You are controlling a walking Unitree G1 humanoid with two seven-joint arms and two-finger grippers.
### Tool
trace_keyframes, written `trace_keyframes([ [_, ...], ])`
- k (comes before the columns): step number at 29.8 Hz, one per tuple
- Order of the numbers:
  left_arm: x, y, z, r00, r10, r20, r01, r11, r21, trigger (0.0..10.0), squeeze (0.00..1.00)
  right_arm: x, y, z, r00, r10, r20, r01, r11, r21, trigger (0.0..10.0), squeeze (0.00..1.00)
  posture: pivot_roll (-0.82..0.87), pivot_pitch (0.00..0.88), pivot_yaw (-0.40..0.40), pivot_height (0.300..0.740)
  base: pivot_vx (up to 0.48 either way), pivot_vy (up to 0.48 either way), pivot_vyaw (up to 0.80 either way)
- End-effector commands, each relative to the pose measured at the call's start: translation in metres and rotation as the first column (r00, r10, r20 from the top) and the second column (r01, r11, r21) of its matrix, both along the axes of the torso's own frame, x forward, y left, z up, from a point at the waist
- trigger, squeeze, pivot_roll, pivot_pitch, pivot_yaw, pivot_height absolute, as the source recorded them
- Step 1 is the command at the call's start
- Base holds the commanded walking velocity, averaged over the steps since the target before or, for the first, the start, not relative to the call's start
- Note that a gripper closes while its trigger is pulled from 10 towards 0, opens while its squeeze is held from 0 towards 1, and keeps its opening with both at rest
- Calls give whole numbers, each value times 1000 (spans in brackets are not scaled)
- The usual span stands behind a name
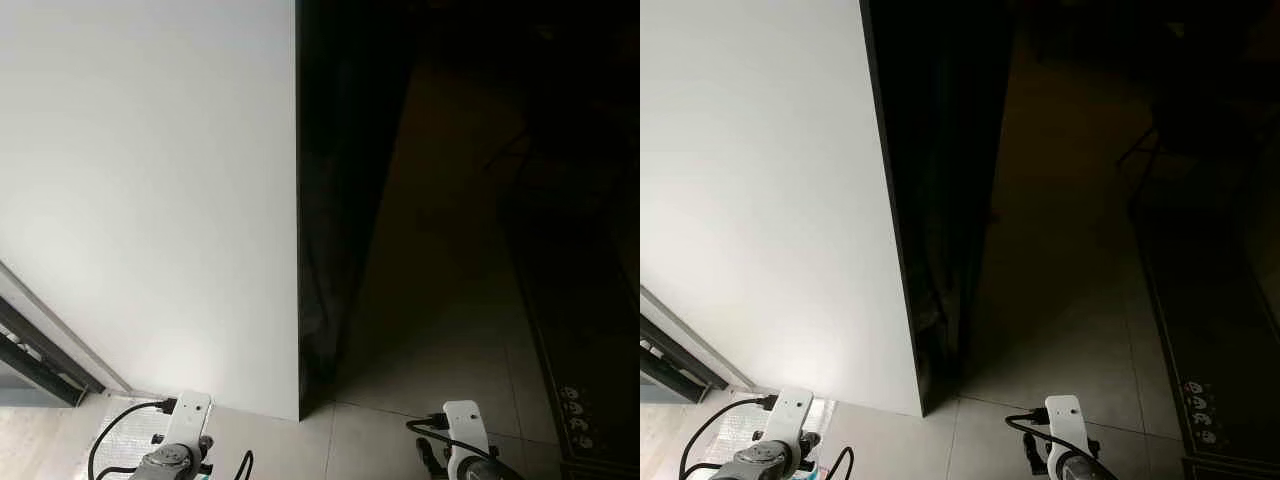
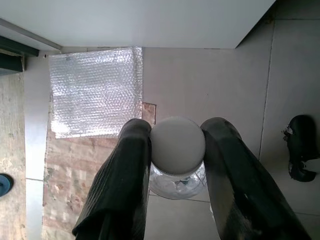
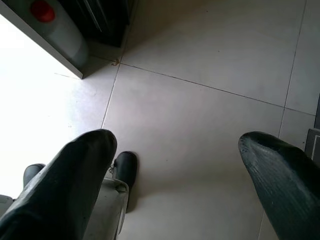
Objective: Restocking fridge
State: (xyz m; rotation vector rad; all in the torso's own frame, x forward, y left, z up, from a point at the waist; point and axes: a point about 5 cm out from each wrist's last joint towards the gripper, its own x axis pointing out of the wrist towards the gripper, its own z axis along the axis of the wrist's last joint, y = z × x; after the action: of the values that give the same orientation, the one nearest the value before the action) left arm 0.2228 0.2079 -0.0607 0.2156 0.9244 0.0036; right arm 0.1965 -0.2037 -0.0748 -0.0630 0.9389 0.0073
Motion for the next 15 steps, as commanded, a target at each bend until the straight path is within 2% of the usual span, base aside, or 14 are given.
trace_keyframes([
  [1, -1, 3, 0, 1000, -7, -6, 7, 1000, 11, 10000, 0, 1, 0, 0, 1000, -9, 2, 9, 1000, 2, 10000, 0, -65, 15, -22, 740, 0, 0, 0],
  [11, -5, 2, -3, 1000, -21, -21, 21, 1000, 12, 10000, 0, -2, -1, -1, 1000, 4, 8, -4, 1000, -13, 10000, 0, -73, 0, -25, 740, 0, 0, 0],
  [15, -6, 3, -3, 1000, -22, -20, 22, 1000, 10, 10000, 0, -2, -1, 0, 1000, 9, 14, -8, 1000, -16, 10000, 0, -74, 0, -25, 740, 249, 0, 0],
])
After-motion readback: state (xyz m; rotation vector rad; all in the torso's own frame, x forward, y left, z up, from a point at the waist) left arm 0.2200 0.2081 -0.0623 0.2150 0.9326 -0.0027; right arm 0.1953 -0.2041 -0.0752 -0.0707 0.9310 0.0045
